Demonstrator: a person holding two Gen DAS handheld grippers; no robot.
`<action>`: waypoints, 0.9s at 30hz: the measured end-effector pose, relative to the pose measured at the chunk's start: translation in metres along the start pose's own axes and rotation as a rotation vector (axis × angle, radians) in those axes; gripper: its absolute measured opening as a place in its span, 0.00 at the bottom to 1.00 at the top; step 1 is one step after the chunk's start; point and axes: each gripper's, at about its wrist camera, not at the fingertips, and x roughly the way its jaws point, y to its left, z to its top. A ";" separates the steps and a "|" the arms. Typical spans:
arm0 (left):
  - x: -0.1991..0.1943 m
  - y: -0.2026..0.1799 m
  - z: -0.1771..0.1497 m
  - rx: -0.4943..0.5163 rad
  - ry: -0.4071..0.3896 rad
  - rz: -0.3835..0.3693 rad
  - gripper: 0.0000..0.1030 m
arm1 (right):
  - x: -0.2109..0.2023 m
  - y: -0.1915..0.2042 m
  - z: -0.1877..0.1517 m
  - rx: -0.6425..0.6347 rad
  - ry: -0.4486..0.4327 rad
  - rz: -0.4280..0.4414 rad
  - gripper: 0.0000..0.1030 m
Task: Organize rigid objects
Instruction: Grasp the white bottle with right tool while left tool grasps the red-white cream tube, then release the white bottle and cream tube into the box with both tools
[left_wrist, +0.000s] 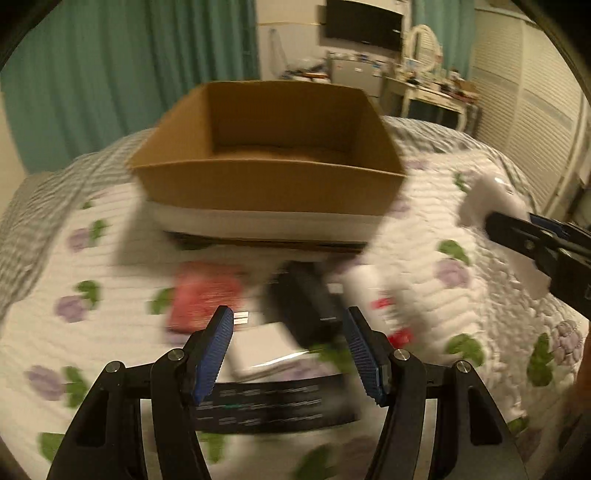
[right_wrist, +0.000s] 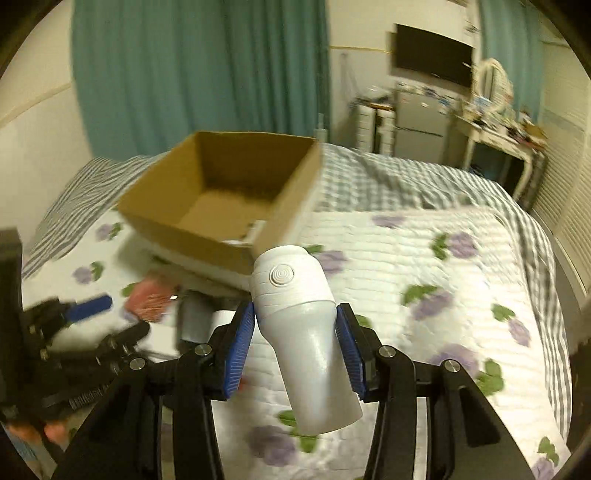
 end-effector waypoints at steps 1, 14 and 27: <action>0.004 -0.009 0.000 0.008 0.006 -0.014 0.63 | 0.003 -0.005 0.000 0.014 0.008 -0.003 0.44; 0.069 -0.052 0.003 0.047 0.103 -0.111 0.36 | 0.009 -0.026 -0.007 0.060 0.046 0.018 0.44; -0.047 -0.009 0.028 0.006 -0.096 -0.134 0.35 | -0.017 -0.008 0.007 0.030 -0.008 0.007 0.44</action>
